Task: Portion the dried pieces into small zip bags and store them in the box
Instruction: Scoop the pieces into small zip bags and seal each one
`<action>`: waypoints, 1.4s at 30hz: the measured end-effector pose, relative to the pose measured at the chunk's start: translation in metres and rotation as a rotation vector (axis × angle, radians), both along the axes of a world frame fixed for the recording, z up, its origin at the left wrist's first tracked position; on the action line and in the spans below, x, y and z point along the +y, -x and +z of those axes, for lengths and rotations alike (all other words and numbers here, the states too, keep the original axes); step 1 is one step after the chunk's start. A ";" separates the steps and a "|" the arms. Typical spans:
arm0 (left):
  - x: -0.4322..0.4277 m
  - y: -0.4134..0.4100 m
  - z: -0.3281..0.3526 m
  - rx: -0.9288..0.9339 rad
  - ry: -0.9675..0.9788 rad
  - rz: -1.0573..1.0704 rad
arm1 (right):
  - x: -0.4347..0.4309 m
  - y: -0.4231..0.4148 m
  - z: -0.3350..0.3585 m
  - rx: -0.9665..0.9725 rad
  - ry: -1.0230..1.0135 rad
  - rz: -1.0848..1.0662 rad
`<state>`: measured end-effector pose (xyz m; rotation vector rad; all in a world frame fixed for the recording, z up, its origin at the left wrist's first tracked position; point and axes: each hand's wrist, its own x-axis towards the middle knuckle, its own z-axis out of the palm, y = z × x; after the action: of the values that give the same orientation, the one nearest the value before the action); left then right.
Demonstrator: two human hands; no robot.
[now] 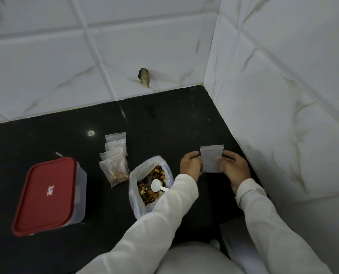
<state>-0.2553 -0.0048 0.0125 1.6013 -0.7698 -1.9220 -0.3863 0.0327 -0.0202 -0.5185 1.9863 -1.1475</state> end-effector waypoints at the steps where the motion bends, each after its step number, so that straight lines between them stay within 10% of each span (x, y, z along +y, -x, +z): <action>1: 0.001 -0.007 0.007 0.025 0.020 0.007 | 0.000 -0.005 0.011 -0.020 0.042 -0.005; 9: 0.004 -0.109 0.049 -0.034 0.341 0.175 | 0.004 -0.102 0.085 0.180 0.361 0.161; 14: 0.011 -0.175 0.048 -0.380 0.486 0.303 | -0.003 -0.169 0.082 0.482 0.423 0.346; 23: 0.017 -0.247 0.045 0.005 0.229 0.409 | 0.000 -0.256 0.043 0.607 0.413 0.732; 31: 0.012 -0.280 0.023 -0.006 0.129 0.348 | 0.012 -0.278 0.030 0.591 0.393 0.790; 37: 0.016 -0.280 0.016 -0.092 0.299 0.195 | 0.019 -0.290 0.035 0.227 0.193 0.619; 42: 0.015 -0.271 0.012 -0.289 0.473 0.025 | 0.008 -0.286 0.052 0.328 0.178 0.536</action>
<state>0.0156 0.0101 0.0247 1.5828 -1.2107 -1.3649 -0.0999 0.0409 0.0318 -1.3125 1.8416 -0.9390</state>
